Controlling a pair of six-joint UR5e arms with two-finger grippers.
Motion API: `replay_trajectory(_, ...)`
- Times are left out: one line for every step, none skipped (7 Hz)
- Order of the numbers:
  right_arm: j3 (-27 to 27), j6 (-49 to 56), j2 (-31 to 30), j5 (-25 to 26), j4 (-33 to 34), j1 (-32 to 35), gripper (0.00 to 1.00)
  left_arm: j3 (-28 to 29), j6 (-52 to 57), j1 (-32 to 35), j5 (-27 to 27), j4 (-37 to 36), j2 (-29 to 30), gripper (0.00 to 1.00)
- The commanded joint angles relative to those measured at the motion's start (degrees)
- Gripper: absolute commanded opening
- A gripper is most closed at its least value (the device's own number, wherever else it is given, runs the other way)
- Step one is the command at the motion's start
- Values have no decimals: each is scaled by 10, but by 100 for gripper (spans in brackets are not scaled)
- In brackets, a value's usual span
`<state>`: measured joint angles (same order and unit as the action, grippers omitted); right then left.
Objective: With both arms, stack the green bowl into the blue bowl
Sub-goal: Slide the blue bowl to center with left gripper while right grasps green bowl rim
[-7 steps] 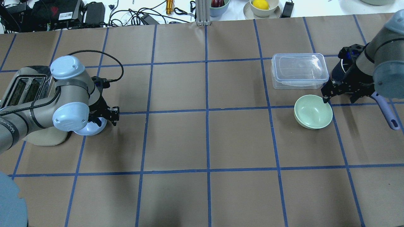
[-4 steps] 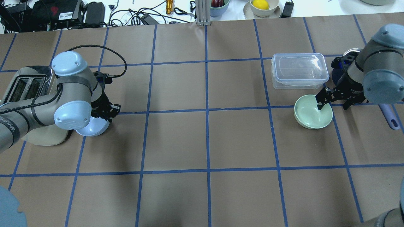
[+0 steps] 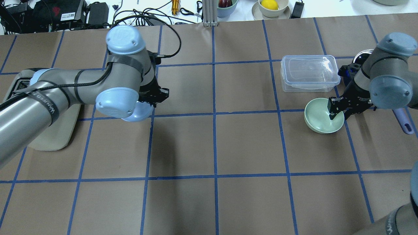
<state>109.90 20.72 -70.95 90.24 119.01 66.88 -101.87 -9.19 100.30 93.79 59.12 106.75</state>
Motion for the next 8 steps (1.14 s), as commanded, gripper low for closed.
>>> replay_trajectory(-3, 0, -7, 6, -9, 0, 0, 56, -92, 101, -33, -3, 48, 0)
replay_trajectory(-11, -1, -9, 5, -26, 0, 0, 63, -130, 115, -35, -58, 83, 0)
replay_trajectory(-35, 0, -15, 2, -66, 0, 0, 93, -150, 141, -35, -84, 114, 0)
replay_trajectory(-68, 1, -17, 1, -114, 0, 0, 147, -167, 155, -34, -68, 136, 0)
replay_trajectory(-96, 1, -18, -1, -150, 1, 0, 162, -176, 162, -34, -60, 159, 0)
replay_trajectory(-111, 2, -18, -9, -172, 2, 0, 163, -175, 162, -34, -59, 167, 0)
replay_trajectory(-107, 4, -17, -19, -175, 2, 0, 162, -175, 162, -27, -59, 166, 0)
replay_trajectory(-108, 4, -19, -19, -175, 3, 0, 164, -167, 162, -27, -59, 167, 26)
